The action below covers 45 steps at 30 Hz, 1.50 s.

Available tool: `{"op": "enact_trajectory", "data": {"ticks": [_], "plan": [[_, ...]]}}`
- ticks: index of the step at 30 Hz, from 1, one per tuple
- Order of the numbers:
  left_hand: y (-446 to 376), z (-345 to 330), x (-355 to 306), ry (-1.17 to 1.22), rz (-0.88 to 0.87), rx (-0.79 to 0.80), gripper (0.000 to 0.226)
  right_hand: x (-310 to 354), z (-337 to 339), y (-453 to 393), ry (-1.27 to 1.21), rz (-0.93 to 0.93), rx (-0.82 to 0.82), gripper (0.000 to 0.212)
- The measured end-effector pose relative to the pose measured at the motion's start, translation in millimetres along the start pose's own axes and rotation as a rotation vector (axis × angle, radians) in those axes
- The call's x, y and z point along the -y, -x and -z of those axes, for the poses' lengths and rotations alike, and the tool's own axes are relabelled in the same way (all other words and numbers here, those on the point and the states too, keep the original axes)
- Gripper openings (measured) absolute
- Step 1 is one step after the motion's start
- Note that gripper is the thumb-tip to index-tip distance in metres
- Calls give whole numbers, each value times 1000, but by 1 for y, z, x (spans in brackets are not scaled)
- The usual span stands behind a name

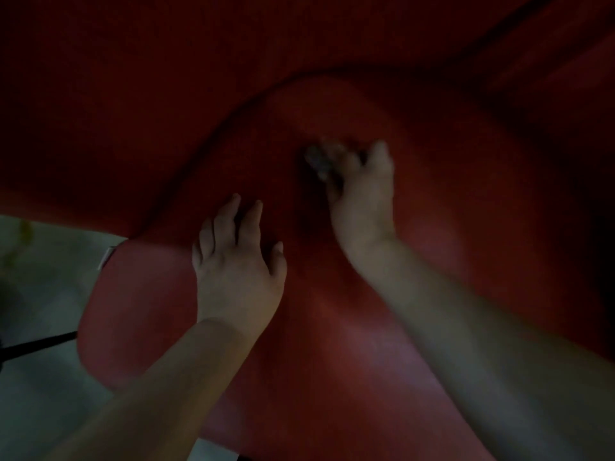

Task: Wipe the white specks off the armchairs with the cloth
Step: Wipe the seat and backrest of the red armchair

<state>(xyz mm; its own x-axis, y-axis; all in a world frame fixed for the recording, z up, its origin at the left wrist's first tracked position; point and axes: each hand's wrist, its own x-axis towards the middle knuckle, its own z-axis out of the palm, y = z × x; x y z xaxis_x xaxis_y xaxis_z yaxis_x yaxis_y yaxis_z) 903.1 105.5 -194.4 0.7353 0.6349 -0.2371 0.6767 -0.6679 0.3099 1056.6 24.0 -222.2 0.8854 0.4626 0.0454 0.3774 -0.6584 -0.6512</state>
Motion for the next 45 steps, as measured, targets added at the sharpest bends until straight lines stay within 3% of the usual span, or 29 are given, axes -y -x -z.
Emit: {"op": "enact_trajectory", "data": {"ticks": [4, 10, 14, 18, 23, 25, 30, 35, 40, 45], "plan": [[6, 4, 13, 23, 15, -41, 62, 6, -2, 50, 5, 276, 76, 41], [10, 10, 36, 51, 39, 25, 64, 16, -15, -15, 62, -4, -16, 40], [11, 11, 42, 50, 10, 29, 64, 44, -39, -18, 100, 184, 77, 42], [12, 11, 48, 58, 26, -10, 62, 30, -28, 10, 68, 397, 112, 41], [17, 15, 59, 70, 75, -35, 59, 44, -38, -29, 200, 126, 85, 44], [18, 15, 62, 84, 70, -44, 59, 65, -50, -38, 194, 104, 108, 45], [20, 15, 65, 100, 63, -35, 59, 73, -61, -11, 188, 316, 257, 43], [26, 19, 66, 74, 52, 19, 61, 41, -29, 25, 89, 451, 287, 39], [37, 31, 64, -30, 24, 111, 60, 17, 17, 49, 116, 239, 315, 38], [56, 71, 55, -109, -37, 130, 58, 43, 63, 77, 74, -39, 308, 40]]}}
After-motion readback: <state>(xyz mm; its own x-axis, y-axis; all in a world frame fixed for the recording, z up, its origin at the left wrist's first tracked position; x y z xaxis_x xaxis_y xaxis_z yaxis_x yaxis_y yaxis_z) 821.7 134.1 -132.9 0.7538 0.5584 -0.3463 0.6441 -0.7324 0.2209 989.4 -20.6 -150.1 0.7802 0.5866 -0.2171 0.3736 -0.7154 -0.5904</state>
